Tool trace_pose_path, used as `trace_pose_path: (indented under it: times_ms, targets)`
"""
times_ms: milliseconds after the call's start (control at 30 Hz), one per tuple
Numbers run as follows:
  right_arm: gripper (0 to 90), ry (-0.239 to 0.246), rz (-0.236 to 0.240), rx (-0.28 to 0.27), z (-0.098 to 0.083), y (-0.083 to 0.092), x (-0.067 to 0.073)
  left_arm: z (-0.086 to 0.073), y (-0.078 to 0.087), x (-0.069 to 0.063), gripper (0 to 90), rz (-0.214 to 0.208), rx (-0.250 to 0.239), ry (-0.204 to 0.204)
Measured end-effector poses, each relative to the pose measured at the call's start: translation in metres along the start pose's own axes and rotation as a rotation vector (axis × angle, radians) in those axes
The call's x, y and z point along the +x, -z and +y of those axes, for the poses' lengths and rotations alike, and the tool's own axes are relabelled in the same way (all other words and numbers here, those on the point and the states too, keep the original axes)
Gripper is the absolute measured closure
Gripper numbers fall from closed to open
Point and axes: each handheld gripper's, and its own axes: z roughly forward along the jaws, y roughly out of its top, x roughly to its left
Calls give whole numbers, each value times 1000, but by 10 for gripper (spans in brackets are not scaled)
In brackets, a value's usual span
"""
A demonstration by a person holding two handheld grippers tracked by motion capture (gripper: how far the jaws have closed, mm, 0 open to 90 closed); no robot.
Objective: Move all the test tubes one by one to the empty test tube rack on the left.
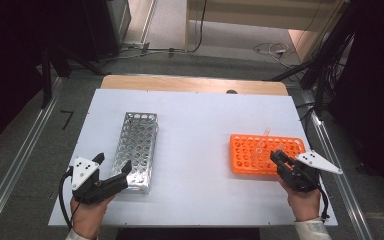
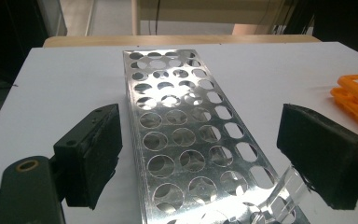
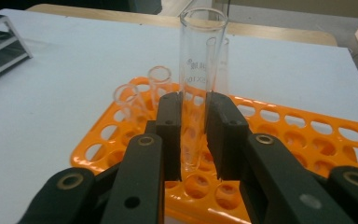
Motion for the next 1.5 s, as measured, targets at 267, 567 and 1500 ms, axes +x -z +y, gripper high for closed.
trace_pose_path:
  times_ms: [267, 567, 1500]
  targets:
    - [732, 20, 35, 11, -6, 9, 12, 0, 0, 0, 140, 6, -5, 4]
    - [732, 47, 76, 17, -9, 13, 25, 0, 0, -2, 147, -4, -3, 3]
    - [732, 170, 222, 75, -11, -13, 82, 11, -8, -27, 159, -86, -16, -28]
